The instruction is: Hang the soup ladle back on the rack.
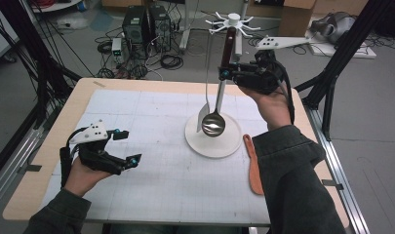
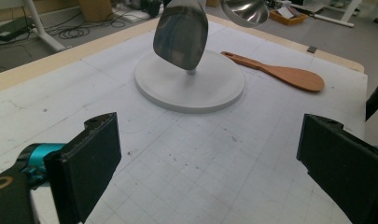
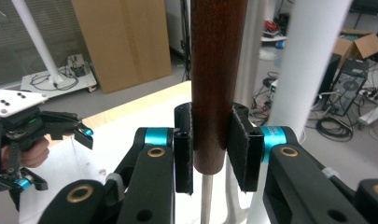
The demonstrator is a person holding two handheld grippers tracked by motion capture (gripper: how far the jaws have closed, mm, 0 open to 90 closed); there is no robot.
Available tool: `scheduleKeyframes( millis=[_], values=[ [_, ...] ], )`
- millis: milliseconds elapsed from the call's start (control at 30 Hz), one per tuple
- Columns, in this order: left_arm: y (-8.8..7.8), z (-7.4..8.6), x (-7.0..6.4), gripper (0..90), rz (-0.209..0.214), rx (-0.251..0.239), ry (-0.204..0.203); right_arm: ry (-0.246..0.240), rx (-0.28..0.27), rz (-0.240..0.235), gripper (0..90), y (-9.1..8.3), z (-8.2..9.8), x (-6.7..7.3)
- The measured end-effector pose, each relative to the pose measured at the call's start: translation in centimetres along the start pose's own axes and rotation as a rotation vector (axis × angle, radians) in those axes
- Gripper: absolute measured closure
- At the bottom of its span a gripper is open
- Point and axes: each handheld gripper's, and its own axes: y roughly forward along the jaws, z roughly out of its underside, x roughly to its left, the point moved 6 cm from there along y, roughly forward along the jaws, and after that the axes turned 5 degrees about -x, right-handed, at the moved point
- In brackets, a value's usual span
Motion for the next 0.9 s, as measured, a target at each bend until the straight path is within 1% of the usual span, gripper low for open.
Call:
scheduleKeyframes(
  millis=[133, 367, 467, 533, 600, 767, 900],
  values=[
    [0.0, 0.0, 0.0, 6.9, 0.002, 0.001, 0.001, 0.006, -0.006, 0.005, 73.1, 0.0, 0.0, -0.3],
    [0.0, 0.3, 0.0, 6.9, 0.002, 0.001, -0.004, 0.000, -0.020, -0.004, 72.1, -0.1, 0.3, 0.0],
    [0.0, 0.4, 0.1, 6.9, -0.002, 0.004, -0.001, 0.006, -0.030, -0.014, 71.2, -0.4, 0.4, -0.2],
    [0.0, 0.4, 0.3, 6.9, -0.004, 0.001, -0.008, 0.014, -0.041, -0.016, 69.7, -0.6, 0.4, -0.2],
    [0.0, 0.5, 0.3, 6.9, -0.003, 0.001, -0.014, 0.012, -0.054, -0.016, 69.6, -0.8, 0.6, -0.3],
    [0.1, 0.6, 0.4, 6.9, -0.004, 0.003, -0.009, 0.017, -0.053, -0.016, 68.5, -1.1, 1.2, -0.7],
    [0.1, 0.8, 0.4, 6.6, -0.009, 0.009, -0.013, 0.021, -0.062, -0.016, 67.8, -1.5, 1.1, -0.9]
  ],
)
